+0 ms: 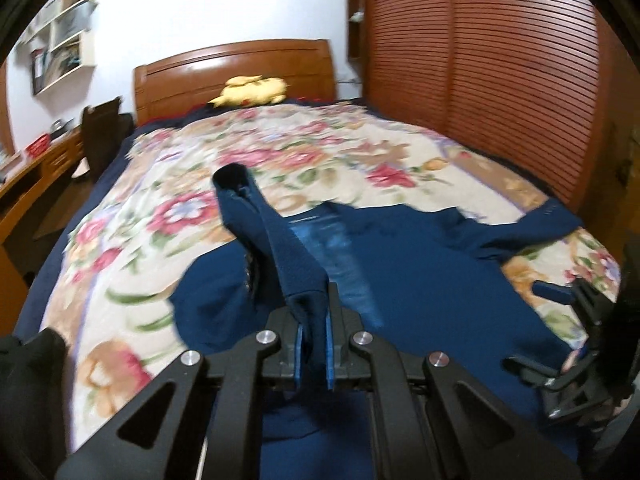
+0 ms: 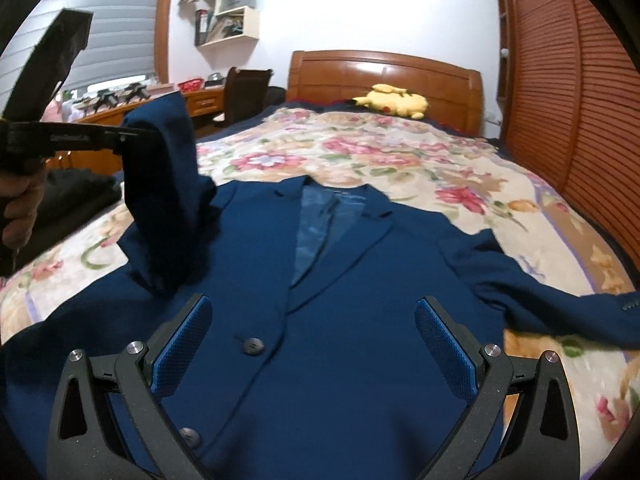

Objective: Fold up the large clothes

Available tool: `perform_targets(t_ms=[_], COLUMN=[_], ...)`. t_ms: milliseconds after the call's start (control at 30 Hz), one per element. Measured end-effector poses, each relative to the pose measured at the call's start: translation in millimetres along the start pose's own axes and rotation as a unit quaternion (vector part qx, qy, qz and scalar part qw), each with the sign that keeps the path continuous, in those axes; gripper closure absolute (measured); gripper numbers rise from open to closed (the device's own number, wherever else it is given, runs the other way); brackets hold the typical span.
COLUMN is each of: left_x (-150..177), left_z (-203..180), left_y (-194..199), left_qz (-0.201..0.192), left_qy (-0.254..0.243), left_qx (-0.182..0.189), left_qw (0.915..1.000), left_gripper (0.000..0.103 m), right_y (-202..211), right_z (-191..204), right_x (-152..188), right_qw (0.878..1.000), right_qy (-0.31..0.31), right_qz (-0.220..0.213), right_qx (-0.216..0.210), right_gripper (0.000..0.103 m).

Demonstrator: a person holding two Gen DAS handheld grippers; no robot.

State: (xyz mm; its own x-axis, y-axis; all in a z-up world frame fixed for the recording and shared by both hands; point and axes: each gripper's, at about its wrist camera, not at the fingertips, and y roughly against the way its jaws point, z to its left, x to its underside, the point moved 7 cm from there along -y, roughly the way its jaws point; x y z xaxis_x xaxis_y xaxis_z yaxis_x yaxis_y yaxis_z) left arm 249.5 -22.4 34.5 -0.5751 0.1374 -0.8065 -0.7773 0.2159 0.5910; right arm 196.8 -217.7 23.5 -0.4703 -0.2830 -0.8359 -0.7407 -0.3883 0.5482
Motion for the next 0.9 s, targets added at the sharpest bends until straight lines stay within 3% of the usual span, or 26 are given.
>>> perform_targets(t_ms=[200,433,633,900], left_x=[2,24,54,94], left_z=[-50,-66,-47,-16], left_y=[5,17,25,30], left_qz=[0.002,0.000,-0.013,-0.022], left_qy=[-0.035,-0.030,0.008,0.034], left_qx=[0.026,0.046,0.048,-0.004], left_qw=[0.9991,0.9985,0.9987,0.9992], left_gripper=[0.097,0.069,0.051,0.050], right_y=[11,11,6,-12], right_z=[-23,-31,-24,-11], right_x=[2,3,2,5], right_qw=[1.000,1.000,1.000,1.000], right_qy=[-0.016,-0.024,-0.020,-0.011], right_qz=[-0.005,-0.003,0.001,0.023], right_qx=[0.013,0.016,0.009,-0.004], right_gripper=[0.000,0.000,0.003,0.016])
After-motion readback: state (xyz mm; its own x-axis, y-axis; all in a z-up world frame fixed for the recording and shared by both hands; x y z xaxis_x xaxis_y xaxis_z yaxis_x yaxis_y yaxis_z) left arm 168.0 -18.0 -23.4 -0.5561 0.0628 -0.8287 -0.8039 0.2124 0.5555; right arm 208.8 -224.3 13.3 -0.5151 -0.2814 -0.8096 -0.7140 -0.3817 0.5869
